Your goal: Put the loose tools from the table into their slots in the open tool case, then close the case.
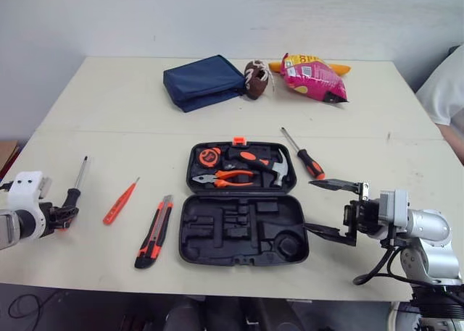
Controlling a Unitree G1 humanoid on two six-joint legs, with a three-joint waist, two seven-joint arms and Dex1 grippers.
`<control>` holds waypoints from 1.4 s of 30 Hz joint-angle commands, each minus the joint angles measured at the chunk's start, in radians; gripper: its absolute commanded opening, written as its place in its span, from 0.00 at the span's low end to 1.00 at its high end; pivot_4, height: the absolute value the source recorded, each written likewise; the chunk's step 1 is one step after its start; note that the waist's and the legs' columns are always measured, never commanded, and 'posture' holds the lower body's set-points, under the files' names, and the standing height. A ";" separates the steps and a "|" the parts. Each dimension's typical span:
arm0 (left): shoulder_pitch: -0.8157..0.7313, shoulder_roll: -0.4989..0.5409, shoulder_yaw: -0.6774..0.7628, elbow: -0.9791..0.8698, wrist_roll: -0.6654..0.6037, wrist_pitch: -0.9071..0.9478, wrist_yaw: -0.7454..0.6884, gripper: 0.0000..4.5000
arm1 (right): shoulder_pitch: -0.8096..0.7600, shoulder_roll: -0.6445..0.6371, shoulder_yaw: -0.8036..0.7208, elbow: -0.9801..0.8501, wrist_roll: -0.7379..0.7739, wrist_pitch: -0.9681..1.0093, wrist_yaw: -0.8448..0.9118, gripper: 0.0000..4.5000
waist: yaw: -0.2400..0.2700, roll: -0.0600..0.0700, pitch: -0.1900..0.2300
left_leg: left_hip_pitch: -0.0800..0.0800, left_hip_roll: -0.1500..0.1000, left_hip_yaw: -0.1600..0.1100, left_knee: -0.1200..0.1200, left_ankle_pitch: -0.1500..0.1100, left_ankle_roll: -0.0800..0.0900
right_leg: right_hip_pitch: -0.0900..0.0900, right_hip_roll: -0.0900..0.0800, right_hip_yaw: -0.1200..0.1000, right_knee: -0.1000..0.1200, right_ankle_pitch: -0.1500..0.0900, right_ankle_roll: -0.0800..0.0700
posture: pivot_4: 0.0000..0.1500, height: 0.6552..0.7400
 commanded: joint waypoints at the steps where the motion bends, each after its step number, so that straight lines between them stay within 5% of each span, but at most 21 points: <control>1: 0.047 0.083 0.073 -0.184 -0.006 -0.178 -0.158 0.17 | 0.025 -0.037 -0.033 0.006 0.000 -0.010 0.012 1.00 | 0.006 -0.004 0.001 | -0.001 0.000 -0.001 0.000 0.001 -0.002 | 0.000 0.000 -0.001 0.000 0.000 0.000 | 1.00 1.00; 5: 0.042 0.207 -0.066 -0.417 -0.015 -0.366 -0.382 0.17 | 0.001 -0.052 -0.030 0.048 -0.006 -0.011 0.005 1.00 | 0.020 -0.010 0.001 | -0.002 -0.001 -0.004 0.001 0.000 -0.001 | 0.002 -0.003 -0.004 -0.004 0.000 0.000 | 1.00 1.00; 10: -0.107 0.249 -0.307 -0.563 -0.009 -0.474 -0.513 0.17 | -0.034 -0.050 -0.014 0.080 -0.012 -0.014 0.012 1.00 | 0.022 0.005 0.003 | 0.000 -0.002 -0.003 -0.001 -0.002 0.002 | 0.008 -0.003 -0.004 -0.013 0.002 0.002 | 1.00 1.00; 16: -0.541 0.120 -0.773 -0.610 0.128 -0.390 -0.644 0.17 | -0.084 -0.046 0.005 0.083 -0.019 0.008 -0.001 1.00 | 0.012 0.006 0.005 | -0.002 0.000 -0.004 0.001 -0.001 0.000 | 0.008 0.003 -0.001 -0.013 0.002 0.003 | 1.00 1.00; 23: -0.780 -0.026 -1.048 -0.531 0.280 -0.227 -0.680 0.17 | -0.065 -0.050 -0.005 -0.015 -0.013 0.059 -0.065 1.00 | 0.009 0.005 0.006 | -0.001 0.000 -0.002 0.003 0.000 0.000 | 0.008 0.005 0.005 -0.010 0.002 0.007 | 1.00 1.00; 27: -0.847 -0.122 -1.128 -0.456 0.375 -0.180 -0.632 0.17 | -0.029 -0.052 -0.020 -0.081 0.000 0.086 -0.098 1.00 | 0.015 0.006 0.007 | -0.001 -0.001 -0.002 0.005 0.001 0.001 | 0.007 0.005 0.005 -0.008 0.001 0.009 | 1.00 1.00; 42: -0.866 -0.184 -1.200 -0.383 0.523 -0.151 -0.639 0.17 | 0.054 -0.047 -0.042 -0.118 -0.001 0.068 -0.125 1.00 | 0.013 0.006 0.007 | -0.001 -0.001 -0.002 0.008 0.001 0.001 | 0.007 0.004 0.006 -0.004 0.000 0.009 | 1.00 1.00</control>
